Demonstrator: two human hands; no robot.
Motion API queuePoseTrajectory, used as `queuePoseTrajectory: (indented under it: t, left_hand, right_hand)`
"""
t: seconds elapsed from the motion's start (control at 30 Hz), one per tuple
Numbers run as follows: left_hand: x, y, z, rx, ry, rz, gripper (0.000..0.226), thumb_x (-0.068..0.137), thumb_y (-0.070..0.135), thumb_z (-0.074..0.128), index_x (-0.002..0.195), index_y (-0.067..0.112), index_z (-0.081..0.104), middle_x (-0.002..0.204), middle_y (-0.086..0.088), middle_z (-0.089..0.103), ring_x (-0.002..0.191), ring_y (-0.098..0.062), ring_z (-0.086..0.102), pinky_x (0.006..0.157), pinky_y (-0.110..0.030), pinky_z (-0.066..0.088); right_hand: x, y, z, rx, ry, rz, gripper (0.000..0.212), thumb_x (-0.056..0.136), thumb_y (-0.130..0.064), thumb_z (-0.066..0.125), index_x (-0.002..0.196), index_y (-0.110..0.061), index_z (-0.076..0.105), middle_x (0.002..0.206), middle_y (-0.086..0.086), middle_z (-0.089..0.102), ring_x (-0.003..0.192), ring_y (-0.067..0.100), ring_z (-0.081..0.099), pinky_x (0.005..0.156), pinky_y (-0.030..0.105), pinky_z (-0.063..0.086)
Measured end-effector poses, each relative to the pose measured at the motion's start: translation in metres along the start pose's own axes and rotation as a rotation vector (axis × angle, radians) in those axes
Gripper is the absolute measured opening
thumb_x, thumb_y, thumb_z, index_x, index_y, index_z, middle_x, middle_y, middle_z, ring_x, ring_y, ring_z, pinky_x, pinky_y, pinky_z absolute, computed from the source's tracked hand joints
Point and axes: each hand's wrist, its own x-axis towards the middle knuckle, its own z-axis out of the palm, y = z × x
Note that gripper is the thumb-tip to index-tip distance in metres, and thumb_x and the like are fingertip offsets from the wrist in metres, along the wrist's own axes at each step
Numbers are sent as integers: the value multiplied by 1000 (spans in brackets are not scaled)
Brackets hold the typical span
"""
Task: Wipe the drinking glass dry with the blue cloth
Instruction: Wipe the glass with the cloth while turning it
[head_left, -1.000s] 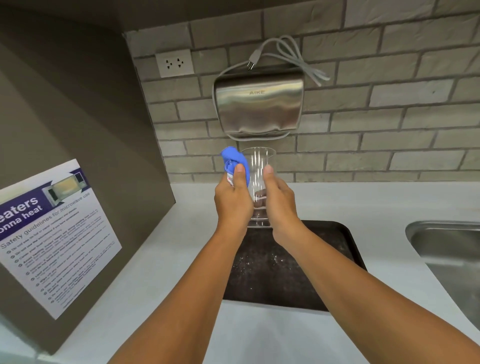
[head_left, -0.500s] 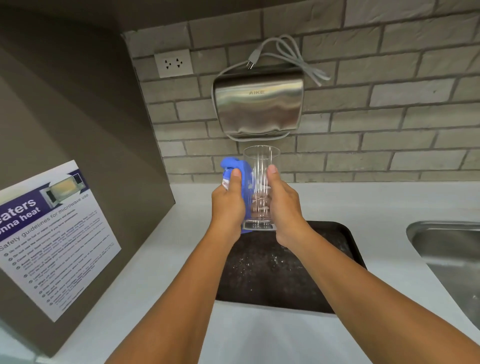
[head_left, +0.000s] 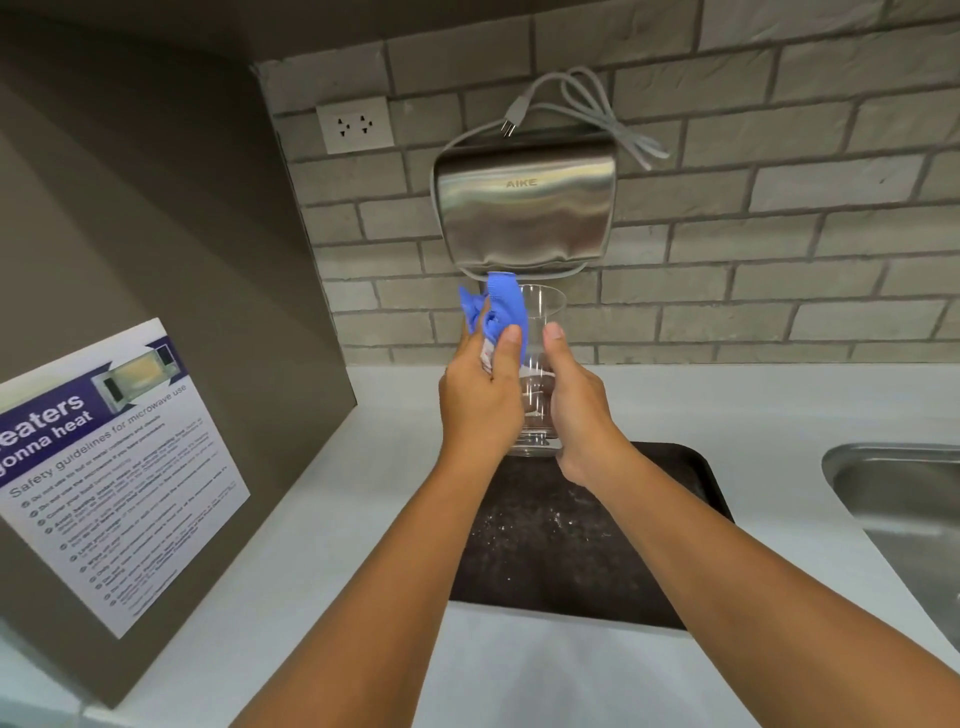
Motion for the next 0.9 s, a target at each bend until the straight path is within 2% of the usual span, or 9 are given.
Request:
queuePoseTrajectory:
  t: [0.07,0.13,0.33,0.47,0.6,0.63,0.73,0.8,0.9]
  left_hand:
    - [9,4,-3,-115,61,-264,32,96,43,51,74,20,59,62,4,57,50,-8,58,49,-21,48]
    - [10,5,-6,-184,67,-403,31,96,41,51,75,19,59,63,2,58,53,-13,58,51,-23,47]
    - [-25,-7,-3,32,72,59,24,94,32,57,74,20,63,56,15,56,52,4,53,49,-6,37]
    - [-25,-10,-5,-6,137,56,17,92,26,61,83,16,71,55,18,59,53,3,54,52,-7,39]
    - [-10,-6,-10,-52,197,-52,32,93,27,60,61,26,56,47,17,52,47,0,46,48,-16,40]
    - [-12,-8,-10,-52,185,-29,28,92,28,61,65,26,61,50,17,55,49,0,49,50,-16,42]
    - [-27,-8,-8,-49,156,47,16,91,25,64,100,20,76,73,15,70,67,2,64,59,-11,49]
    - [-25,-9,-8,-54,172,33,18,90,23,66,104,16,76,76,8,71,65,3,63,57,-8,47]
    - [-15,-6,-9,-78,179,-28,20,90,20,65,71,21,68,57,7,56,50,0,49,49,-12,42]
  right_hand:
    - [-2,0,-1,24,0,8,62,81,-73,54,115,-24,71,115,11,76,105,25,71,101,50,51]
    - [-3,2,-1,24,-10,-4,58,83,-71,54,107,-22,74,104,9,79,100,29,74,97,50,55]
    - [5,1,-4,-36,41,-71,36,89,-63,55,87,-28,65,56,-19,68,45,-7,63,44,11,47]
    - [2,3,-3,-46,46,-51,45,87,-66,55,103,-26,68,99,-6,68,73,-15,66,51,13,49]
    - [-6,-1,4,-20,28,-36,68,73,-77,56,117,-27,67,123,10,71,115,25,66,100,44,51]
    - [-6,-3,5,-22,27,-43,69,74,-76,56,118,-25,67,121,9,72,111,21,68,98,41,53]
    - [-2,-6,1,-23,59,-89,44,86,-66,56,98,-27,69,82,-4,74,61,-3,70,54,14,53]
    - [-3,-4,0,-11,56,-71,39,87,-65,57,96,-29,68,84,-7,70,66,0,68,56,19,51]
    - [-7,-1,0,-23,29,-41,35,86,-68,55,87,-34,62,94,-9,66,85,5,61,65,24,43]
